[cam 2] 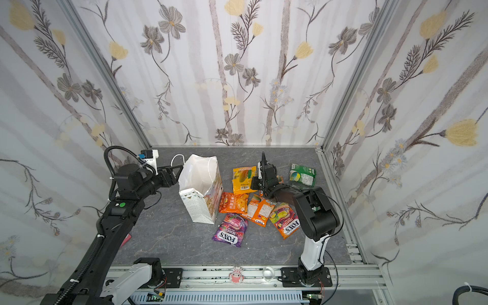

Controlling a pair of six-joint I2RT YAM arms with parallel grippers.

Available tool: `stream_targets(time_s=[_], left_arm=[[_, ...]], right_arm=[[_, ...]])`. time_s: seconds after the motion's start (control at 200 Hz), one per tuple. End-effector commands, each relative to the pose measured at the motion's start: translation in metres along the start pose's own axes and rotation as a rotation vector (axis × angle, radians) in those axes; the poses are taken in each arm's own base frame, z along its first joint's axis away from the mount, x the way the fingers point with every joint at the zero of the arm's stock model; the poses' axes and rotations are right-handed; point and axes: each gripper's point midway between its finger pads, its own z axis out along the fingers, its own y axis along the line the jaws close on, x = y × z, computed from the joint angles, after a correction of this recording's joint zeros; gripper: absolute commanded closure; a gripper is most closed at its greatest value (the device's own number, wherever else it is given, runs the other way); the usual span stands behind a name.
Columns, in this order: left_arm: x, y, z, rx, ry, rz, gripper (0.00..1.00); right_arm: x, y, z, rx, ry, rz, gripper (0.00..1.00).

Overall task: Place the snacks into the paper bag
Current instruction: 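Lower the right gripper onto the yellow mango gummy bag and close it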

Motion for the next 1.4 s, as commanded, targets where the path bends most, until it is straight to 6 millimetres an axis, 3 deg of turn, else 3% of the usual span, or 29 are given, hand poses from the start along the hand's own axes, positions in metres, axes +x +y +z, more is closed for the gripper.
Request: stream_targets(time_s=[0.0, 0.525, 0.904, 1.109, 1.274, 1.394], left_arm=[[-0.006, -0.004, 0.0, 0.023, -0.022, 0.007, 0.31], [-0.005, -0.002, 0.002, 0.018, -0.014, 0.003, 0.31], [-0.005, -0.003, 0.002, 0.02, -0.016, 0.003, 0.31], [-0.005, -0.003, 0.002, 0.021, -0.014, 0.001, 0.31], [-0.005, -0.003, 0.002, 0.022, -0.014, 0.003, 0.31], [-0.004, -0.003, 0.002, 0.021, -0.012, 0.0, 0.31]], right_arm=[[-0.005, 0.005, -0.007, -0.006, -0.019, 0.008, 1.0], [-0.014, 0.02, -0.027, -0.066, -0.061, 0.018, 1.0], [-0.038, 0.042, -0.059, -0.178, -0.167, 0.046, 1.0], [-0.031, 0.034, -0.057, -0.166, -0.129, 0.06, 1.0], [-0.009, 0.022, -0.047, -0.146, 0.0, 0.013, 1.0], [0.009, 0.013, -0.045, -0.11, 0.091, -0.056, 0.81]])
